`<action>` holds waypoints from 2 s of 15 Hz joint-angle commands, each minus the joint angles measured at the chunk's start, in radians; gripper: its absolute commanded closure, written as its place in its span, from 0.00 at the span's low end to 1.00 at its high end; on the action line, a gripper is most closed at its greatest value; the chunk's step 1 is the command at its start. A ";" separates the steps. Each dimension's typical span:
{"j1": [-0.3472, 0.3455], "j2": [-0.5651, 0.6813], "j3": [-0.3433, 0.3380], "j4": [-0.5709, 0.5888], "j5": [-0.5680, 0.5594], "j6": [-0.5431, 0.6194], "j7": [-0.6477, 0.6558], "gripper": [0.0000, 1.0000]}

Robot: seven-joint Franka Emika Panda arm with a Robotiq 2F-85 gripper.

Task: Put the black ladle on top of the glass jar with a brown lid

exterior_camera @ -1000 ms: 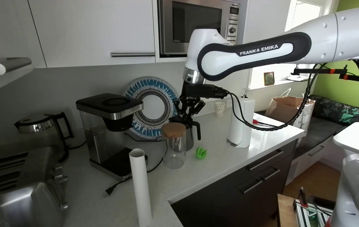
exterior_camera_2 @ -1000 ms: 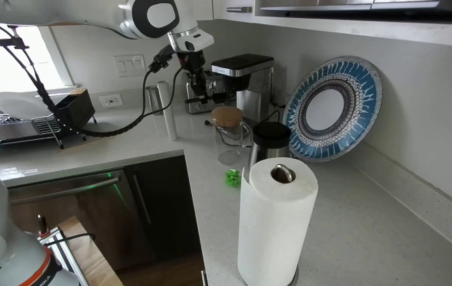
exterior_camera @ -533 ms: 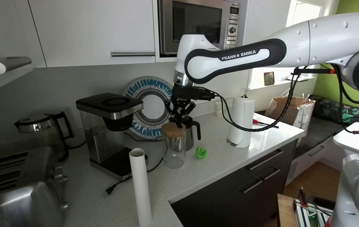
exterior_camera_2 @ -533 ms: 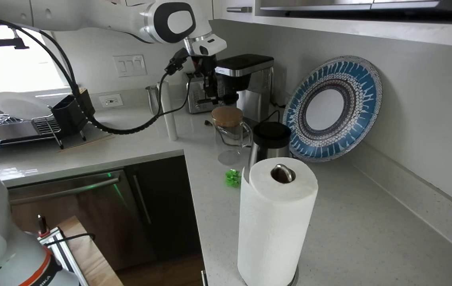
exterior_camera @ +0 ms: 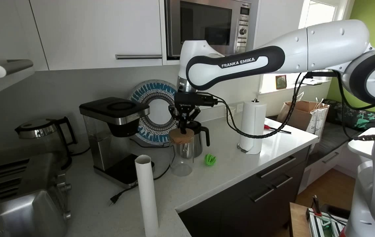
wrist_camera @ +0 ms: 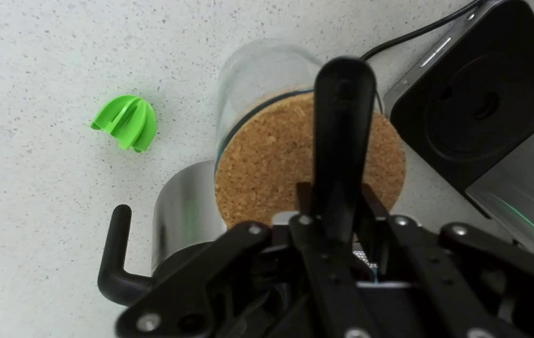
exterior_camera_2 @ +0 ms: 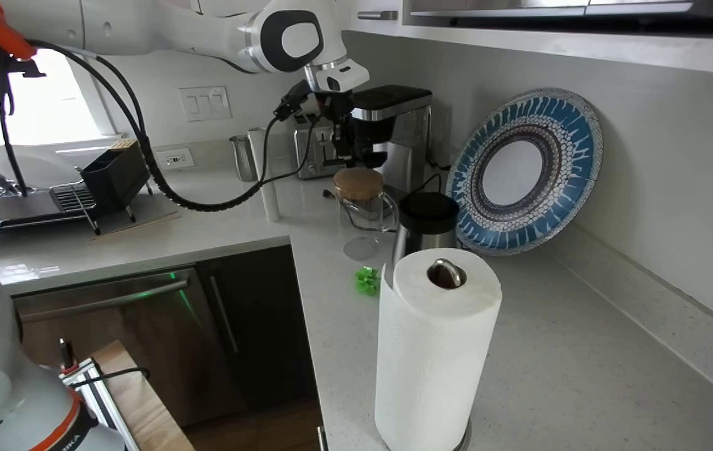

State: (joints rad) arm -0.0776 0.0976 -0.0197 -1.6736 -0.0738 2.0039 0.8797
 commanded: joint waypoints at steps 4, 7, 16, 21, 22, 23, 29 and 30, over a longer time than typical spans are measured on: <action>0.030 0.038 -0.024 0.048 -0.047 -0.059 0.044 0.94; 0.037 0.046 -0.025 0.055 -0.055 -0.074 0.050 0.94; 0.050 0.062 -0.030 0.074 -0.092 -0.122 0.090 0.36; 0.053 0.044 -0.033 0.079 -0.098 -0.130 0.108 0.01; 0.054 0.021 -0.033 0.071 -0.105 -0.134 0.105 0.00; 0.058 -0.015 -0.034 0.054 -0.137 -0.166 0.095 0.00; 0.057 -0.255 0.002 -0.112 -0.101 -0.246 -0.222 0.00; 0.063 -0.287 0.013 -0.139 -0.081 -0.256 -0.258 0.00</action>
State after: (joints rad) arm -0.0318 -0.0674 -0.0256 -1.6935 -0.2048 1.7725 0.7312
